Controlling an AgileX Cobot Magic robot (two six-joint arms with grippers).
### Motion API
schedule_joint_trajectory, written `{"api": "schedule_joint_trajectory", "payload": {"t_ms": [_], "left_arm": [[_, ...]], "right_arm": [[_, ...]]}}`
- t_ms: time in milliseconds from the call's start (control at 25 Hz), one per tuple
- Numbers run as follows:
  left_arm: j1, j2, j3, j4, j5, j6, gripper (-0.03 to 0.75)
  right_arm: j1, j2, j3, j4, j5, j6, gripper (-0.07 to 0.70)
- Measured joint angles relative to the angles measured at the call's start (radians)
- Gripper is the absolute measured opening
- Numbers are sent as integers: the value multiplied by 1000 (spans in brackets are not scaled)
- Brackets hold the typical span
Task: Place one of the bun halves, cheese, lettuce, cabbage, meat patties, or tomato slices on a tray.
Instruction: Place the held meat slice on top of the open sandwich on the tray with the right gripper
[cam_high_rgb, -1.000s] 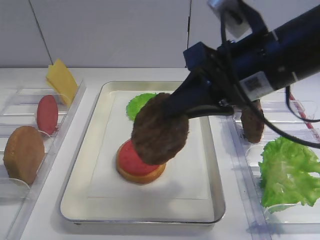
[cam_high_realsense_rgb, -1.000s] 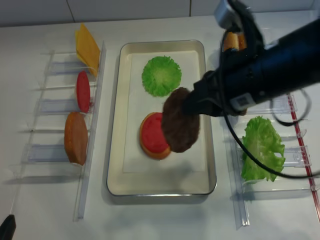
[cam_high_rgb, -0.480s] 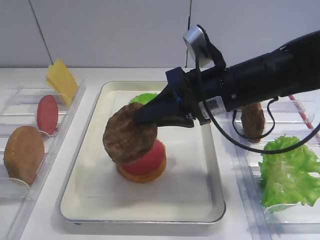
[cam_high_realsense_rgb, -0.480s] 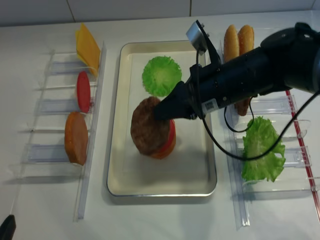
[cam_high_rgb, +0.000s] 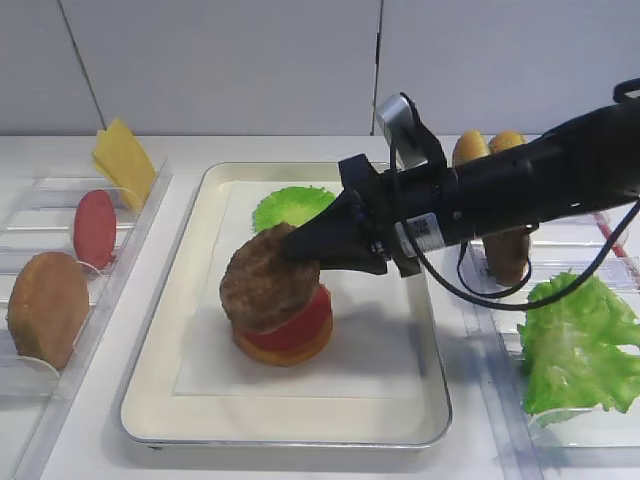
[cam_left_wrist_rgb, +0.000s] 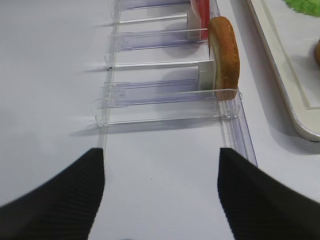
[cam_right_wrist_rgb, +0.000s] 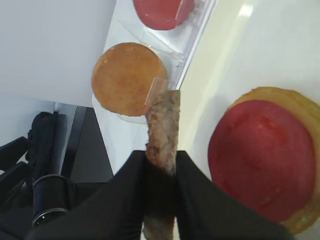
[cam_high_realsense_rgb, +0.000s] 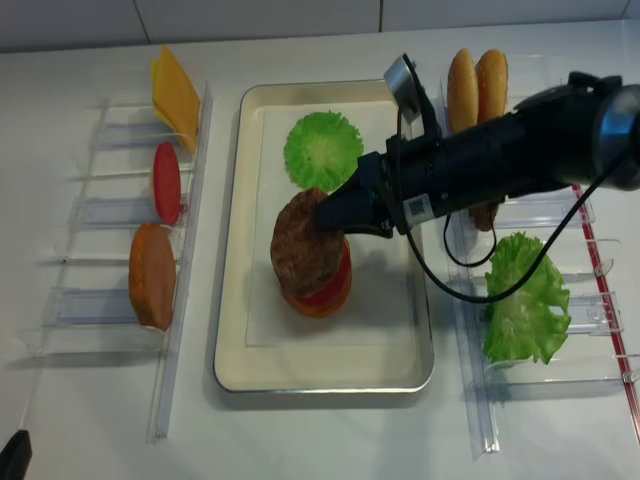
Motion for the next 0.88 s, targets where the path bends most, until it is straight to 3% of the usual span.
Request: {"api": "schedule_joint_trajectory", "payload": {"t_ms": [880], "left_arm": [[0,0,0,0,0,0,471]], "right_arm": [[-36,50,0,19,15,-58,176]]}}
